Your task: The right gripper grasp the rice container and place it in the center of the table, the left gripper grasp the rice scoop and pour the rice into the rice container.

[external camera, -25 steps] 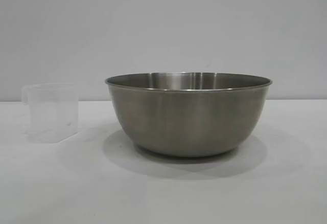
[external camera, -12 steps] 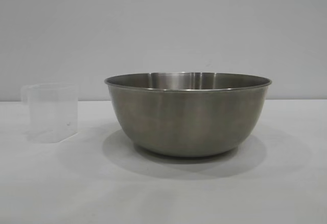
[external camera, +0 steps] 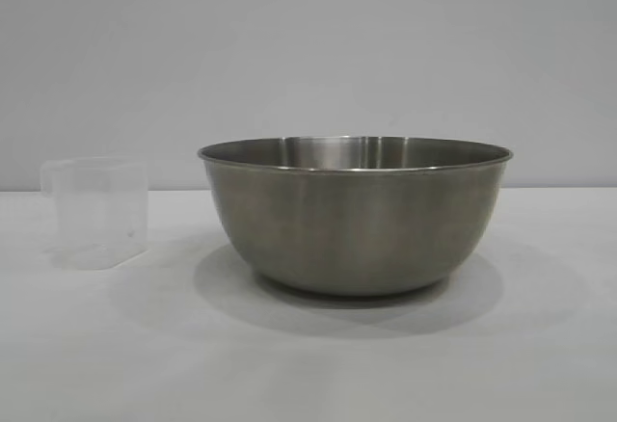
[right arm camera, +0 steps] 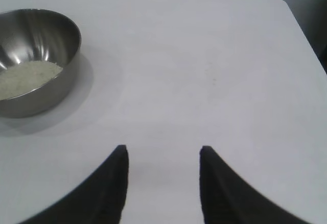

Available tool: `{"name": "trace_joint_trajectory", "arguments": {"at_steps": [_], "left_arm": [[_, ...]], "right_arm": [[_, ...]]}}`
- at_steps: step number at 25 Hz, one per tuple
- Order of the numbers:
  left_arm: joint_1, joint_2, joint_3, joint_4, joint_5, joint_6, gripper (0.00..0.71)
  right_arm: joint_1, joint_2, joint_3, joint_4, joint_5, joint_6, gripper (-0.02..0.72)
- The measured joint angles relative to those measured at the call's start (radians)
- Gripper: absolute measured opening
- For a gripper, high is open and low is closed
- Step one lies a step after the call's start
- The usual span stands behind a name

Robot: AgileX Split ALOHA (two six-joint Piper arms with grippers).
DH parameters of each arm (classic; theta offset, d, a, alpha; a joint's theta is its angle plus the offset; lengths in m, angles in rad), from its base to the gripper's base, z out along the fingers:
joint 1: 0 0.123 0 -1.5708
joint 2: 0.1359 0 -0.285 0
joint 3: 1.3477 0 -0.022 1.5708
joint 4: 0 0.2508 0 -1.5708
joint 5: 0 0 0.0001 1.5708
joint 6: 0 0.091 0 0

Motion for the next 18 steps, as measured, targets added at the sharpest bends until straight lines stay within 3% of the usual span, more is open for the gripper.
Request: {"name": "trace_joint_trajectory", "arguments": {"at_steps": [3, 6, 9, 14, 18], "left_arm": [[-0.027, -0.002, -0.082, -0.573, 0.468, 0.549, 0.178], [-0.041, -0.008, -0.134, -0.887, 0.799, 0.863, 0.178], [-0.043, -0.066, -0.139, -0.977, 0.962, 0.945, 0.178], [-0.043, -0.247, -0.147, -0.998, 1.165, 0.993, 0.178], [-0.043, -0.351, -0.148, -1.005, 1.263, 1.007, 0.178]], "right_arm": [[0.000, 0.000, 0.000, 0.000, 0.000, 0.000, 0.295], [0.000, 0.000, 0.000, 0.000, 0.000, 0.000, 0.295], [0.000, 0.000, 0.000, 0.002, 0.002, 0.000, 0.295], [0.000, 0.000, 0.000, 0.002, 0.002, 0.000, 0.295], [0.000, 0.000, 0.000, 0.002, 0.002, 0.000, 0.295]]}}
